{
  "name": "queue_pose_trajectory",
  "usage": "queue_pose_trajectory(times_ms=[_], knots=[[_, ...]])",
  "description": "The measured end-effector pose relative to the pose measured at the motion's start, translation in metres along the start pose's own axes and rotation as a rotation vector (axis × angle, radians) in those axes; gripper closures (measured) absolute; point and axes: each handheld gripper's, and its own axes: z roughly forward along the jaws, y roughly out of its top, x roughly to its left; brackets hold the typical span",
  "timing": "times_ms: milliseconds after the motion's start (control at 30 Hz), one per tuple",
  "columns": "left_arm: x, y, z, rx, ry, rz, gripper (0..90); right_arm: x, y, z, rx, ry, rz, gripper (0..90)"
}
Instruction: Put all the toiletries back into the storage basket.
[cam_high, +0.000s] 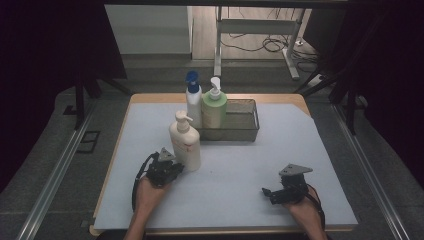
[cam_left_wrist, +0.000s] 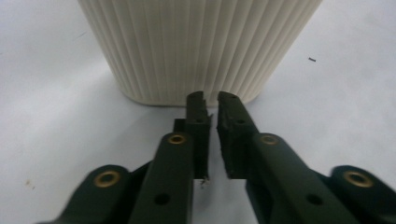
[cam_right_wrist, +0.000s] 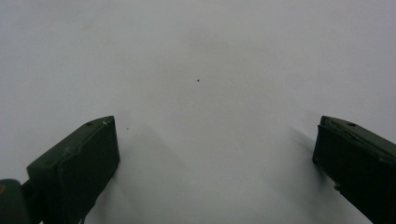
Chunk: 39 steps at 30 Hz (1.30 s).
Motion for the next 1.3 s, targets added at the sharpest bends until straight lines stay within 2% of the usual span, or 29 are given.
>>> queue_pose_trajectory(times_ms=[100, 133, 200, 233, 300, 333, 400, 433, 467, 633, 833, 933, 1133, 1300], knots=[[-0.001, -0.004, -0.004, -0.005, 0.002, -0.010, 66.5, 0.000, 0.000, 0.000, 0.001, 0.002, 0.001, 0.0], [-0.002, -0.005, -0.005, -0.003, 0.008, -0.009, 66.5, 0.000, 0.000, 0.000, 0.001, 0.002, 0.001, 0.0], [-0.003, -0.007, -0.008, -0.004, 0.015, -0.004, 59.2, 0.000, 0.000, 0.000, 0.001, 0.003, 0.002, 0.0], [-0.004, -0.009, -0.011, -0.006, 0.017, -0.007, 51.7, 0.000, 0.000, 0.000, 0.002, 0.003, 0.002, 0.0], [-0.005, -0.011, -0.012, -0.008, 0.020, -0.008, 43.4, 0.000, 0.000, 0.000, 0.004, 0.004, 0.004, 0.0], [-0.006, -0.012, -0.014, -0.008, 0.025, -0.006, 43.4, 0.000, 0.000, 0.000, 0.004, 0.004, 0.003, 0.0], [-0.008, -0.014, -0.017, -0.006, 0.030, -0.011, 34.4, 0.000, 0.001, 0.000, 0.004, 0.003, 0.004, 0.0], [-0.009, -0.015, -0.018, -0.008, 0.031, -0.014, 27.1, 0.000, 0.001, 0.000, 0.005, 0.005, 0.003, 0.0], [-0.010, -0.017, -0.020, -0.005, 0.034, -0.016, 27.1, 0.000, 0.001, 0.000, 0.005, 0.005, 0.003, 0.0], [-0.013, -0.027, -0.027, 0.012, 0.070, -0.004, 13.7, 0.000, 0.001, 0.000, 0.007, 0.008, 0.002, 0.0], [-0.012, -0.040, -0.030, 0.035, 0.073, -0.004, 12.3, 0.000, 0.003, -0.002, -0.004, 0.016, 0.012, 0.0], [-0.011, -0.042, -0.030, 0.038, 0.075, -0.009, 12.2, 0.000, 0.005, -0.005, -0.021, 0.003, 0.007, 0.0], [-0.012, -0.047, -0.027, 0.056, 0.084, -0.001, 12.1, 0.001, 0.008, -0.011, -0.033, 0.013, 0.012, 0.0], [-0.010, -0.049, -0.026, 0.028, 0.082, -0.002, 11.9, 0.005, 0.012, -0.013, -0.028, 0.023, -0.003, 0.0]])
